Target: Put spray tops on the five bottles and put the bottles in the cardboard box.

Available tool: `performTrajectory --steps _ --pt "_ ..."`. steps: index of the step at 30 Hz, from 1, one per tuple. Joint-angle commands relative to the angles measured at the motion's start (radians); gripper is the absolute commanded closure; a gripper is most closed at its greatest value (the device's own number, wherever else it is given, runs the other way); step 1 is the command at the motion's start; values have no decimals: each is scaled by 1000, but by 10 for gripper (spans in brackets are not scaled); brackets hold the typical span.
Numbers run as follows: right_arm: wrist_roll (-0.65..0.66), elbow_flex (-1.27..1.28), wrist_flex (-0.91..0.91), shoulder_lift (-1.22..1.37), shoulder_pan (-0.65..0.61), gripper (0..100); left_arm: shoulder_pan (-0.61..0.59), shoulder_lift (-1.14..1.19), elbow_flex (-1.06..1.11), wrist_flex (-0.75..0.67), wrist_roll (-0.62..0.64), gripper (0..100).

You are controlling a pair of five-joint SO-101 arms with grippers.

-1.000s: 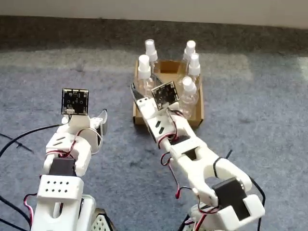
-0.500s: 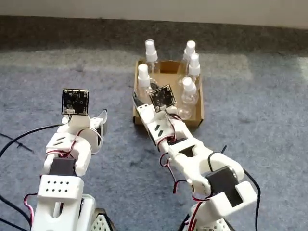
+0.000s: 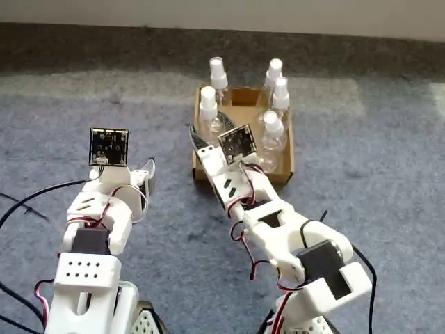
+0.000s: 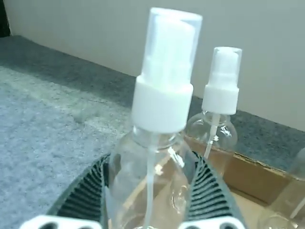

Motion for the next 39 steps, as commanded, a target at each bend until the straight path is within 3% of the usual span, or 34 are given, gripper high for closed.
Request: performTrajectory --steps 1,16,23,39 --pt "11 -5 -27 -2 -2 988 19 -5 -2 -18 5 822" --pt "17 -21 -107 111 8 987 19 -5 -2 -18 5 822" --pt "17 -21 -107 107 8 841 19 -5 -2 -18 5 822" --pt "18 -21 -107 104 8 830 19 -5 -2 -18 5 822"
